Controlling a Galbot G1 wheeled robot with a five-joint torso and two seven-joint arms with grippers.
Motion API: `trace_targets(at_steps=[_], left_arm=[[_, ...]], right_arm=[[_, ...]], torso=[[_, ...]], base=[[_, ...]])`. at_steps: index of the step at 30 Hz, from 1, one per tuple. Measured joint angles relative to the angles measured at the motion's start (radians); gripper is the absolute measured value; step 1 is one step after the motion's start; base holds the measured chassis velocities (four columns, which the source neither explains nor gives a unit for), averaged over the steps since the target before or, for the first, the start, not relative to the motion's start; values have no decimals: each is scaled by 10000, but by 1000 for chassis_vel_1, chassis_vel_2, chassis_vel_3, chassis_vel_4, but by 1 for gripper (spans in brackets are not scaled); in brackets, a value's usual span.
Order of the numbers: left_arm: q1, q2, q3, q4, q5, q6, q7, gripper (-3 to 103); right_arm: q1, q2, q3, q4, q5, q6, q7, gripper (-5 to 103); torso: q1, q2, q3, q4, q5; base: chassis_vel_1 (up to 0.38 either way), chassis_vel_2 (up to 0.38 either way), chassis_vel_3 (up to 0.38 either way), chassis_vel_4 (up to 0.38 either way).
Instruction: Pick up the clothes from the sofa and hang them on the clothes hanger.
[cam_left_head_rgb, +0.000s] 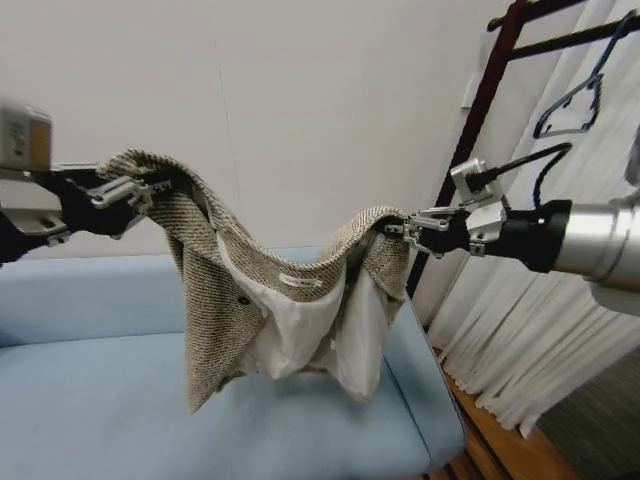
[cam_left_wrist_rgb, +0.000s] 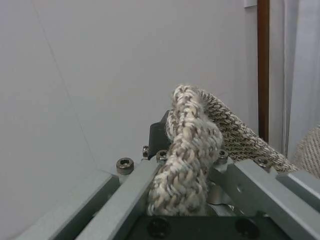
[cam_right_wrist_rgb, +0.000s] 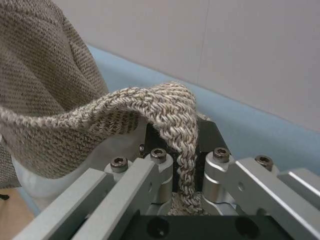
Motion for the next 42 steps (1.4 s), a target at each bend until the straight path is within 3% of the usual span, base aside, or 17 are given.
trace_targets(at_steps=[1,6,7,11,14,16,18,19,21,22,23,27,29,32,33,38,42], left_arm=[[0,0,0,0,0,0,0,4],[131,-762,712,0,-2195,3,-2469,4],[131,-762,712,0,-2195,3,-2469,4],[1044,-2439,2161,5,-2302,6,-3691,4],[1438,-3039,2923,8,-1978,9,-3871,4],[1655,-3992,5021,17,-687,16,-4108,4],[1609,-4201,5703,32,-213,16,-4133,4],[1417,-4414,6827,47,674,15,-4142,4],[1096,-4574,8121,192,1840,16,-3894,4],[820,-4770,9368,827,3503,15,-3271,4],[793,-4930,9730,1195,4427,15,-2830,4],[583,-5248,10339,2277,6134,-7,-2201,4],[293,-5249,10707,2773,6640,-118,-1924,4],[-643,-5192,11759,4031,7843,-646,-1166,4],[-2461,-5272,13600,5722,9032,-1733,-353,4],[-4352,-5592,15128,7528,10076,-2262,663,4],[-5509,-5951,16251,8602,10213,-2318,833,4]], right_arm=[[0,0,0,0,0,0,0,3],[-393,-470,-201,475,484,-4,573,3],[-393,-470,-201,475,484,-4,573,3],[-1090,412,-1127,806,1028,-2,2532,3],[-1535,852,-1598,781,927,-1,3117,3],[-2664,1781,-2345,455,-219,-2,3921,3],[-2984,2118,-2614,264,-825,-3,4074,3],[-3296,2527,-2970,-15,-1539,-1,4139,3],[-3524,3061,-3442,-416,-2411,0,4118,3],[-3459,3800,-4128,-1092,-3308,11,3806,3],[-3202,4285,-4665,-1655,-3831,12,3503,3],[-2431,5656,-6150,-3194,-5804,264,2431,3],[-2360,5950,-6387,-3544,-6280,361,2218,3],[-2373,6676,-6714,-4399,-7304,677,1841,3],[-2468,7576,-6938,-5842,-8827,1001,1327,3],[-2458,8084,-7175,-7077,-10360,1293,577,3],[-2450,8426,-7364,-7916,-11170,1525,42,3]], torso=[[0,0,0,0,0],[-1,0,-1,-3,1],[-1,0,-1,-3,1],[2,0,2,2,-3],[1,0,2,6,-2],[2,-1,3,9,-4],[2,-1,4,5,-3],[2,0,3,4,2],[2,-1,3,-2,5],[2,-2,3,-14,6],[3,-1,3,-15,-1],[4,-3,5,17,3],[5,-3,5,17,-3],[4,-2,4,5,-6],[5,-3,4,-7,-1],[5,-3,4,-1,-1],[6,-3,4,0,-2]], base=[[0,0,0,0],[0,0,0,0],[0,0,0,0],[0,0,0,0],[0,0,0,0],[0,0,0,0],[0,0,0,0],[0,0,0,0],[0,0,0,0],[0,0,0,0],[0,0,0,0],[0,0,0,0],[14,52,43,28],[17,35,23,7],[0,0,0,0],[0,0,0,0],[0,0,0,0]])
